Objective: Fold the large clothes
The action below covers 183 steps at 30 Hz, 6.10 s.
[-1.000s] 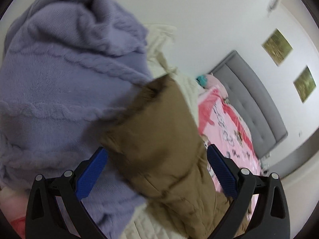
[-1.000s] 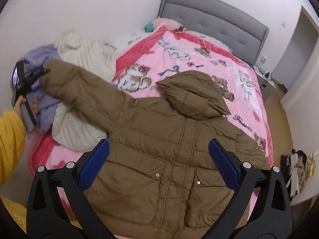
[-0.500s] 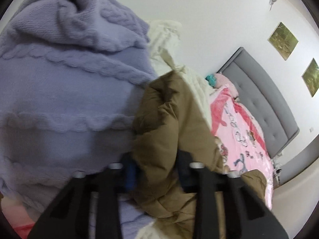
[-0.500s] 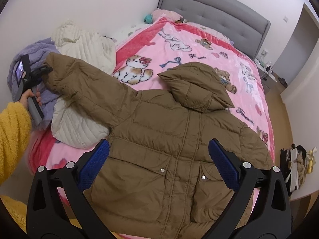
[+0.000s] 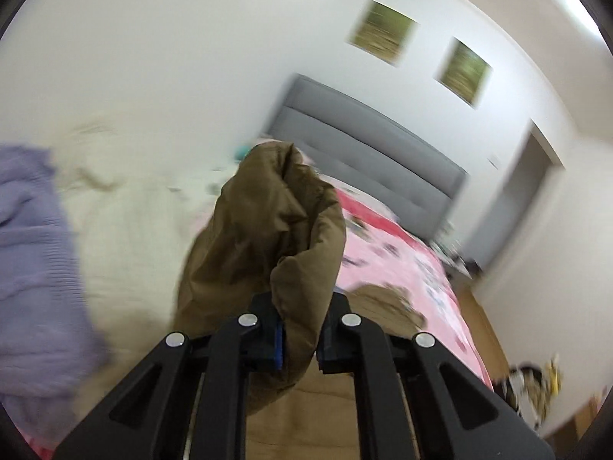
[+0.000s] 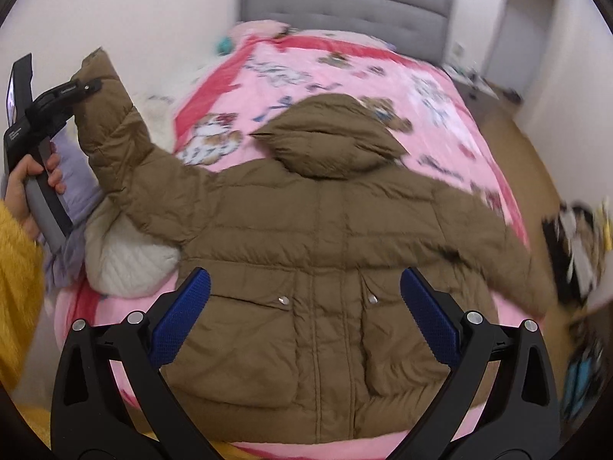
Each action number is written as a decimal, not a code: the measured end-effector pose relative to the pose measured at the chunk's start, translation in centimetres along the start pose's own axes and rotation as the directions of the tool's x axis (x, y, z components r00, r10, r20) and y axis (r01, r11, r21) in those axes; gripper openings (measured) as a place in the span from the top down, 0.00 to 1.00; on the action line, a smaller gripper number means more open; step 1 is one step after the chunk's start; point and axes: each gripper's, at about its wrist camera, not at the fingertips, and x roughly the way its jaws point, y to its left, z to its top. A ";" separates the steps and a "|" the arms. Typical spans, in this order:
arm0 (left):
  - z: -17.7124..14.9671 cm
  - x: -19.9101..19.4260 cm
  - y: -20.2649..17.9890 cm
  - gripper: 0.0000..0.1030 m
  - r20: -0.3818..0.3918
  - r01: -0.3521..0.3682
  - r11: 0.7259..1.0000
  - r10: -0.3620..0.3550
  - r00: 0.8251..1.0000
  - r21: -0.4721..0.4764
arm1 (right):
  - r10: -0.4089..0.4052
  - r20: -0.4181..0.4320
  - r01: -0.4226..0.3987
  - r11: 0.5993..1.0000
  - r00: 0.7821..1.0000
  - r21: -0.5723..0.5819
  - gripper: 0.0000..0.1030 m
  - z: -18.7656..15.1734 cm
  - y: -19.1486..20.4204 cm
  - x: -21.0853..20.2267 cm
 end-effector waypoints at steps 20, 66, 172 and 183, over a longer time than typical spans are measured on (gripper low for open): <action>-32.4 22.2 -30.2 0.89 -0.376 0.057 0.960 0.053 0.925 0.275 | -0.047 -0.153 0.089 0.955 0.987 0.282 0.08 -8.5 -24.2 9.6; -27.8 15.6 -6.9 0.84 -0.551 0.212 0.717 0.277 0.787 0.664 | 0.103 -0.247 -0.142 0.979 0.963 -0.144 0.98 2.4 -19.1 30.4; -26.9 16.2 -4.7 0.05 -0.531 0.110 0.954 0.057 0.846 0.277 | 0.227 -0.060 -0.229 0.973 0.972 -0.017 0.08 -3.1 -14.4 31.9; -27.0 13.8 -5.6 0.05 -0.458 0.088 0.929 0.093 0.884 0.358 | 0.252 -0.020 -0.252 0.967 0.967 0.034 0.08 -3.2 -15.2 30.1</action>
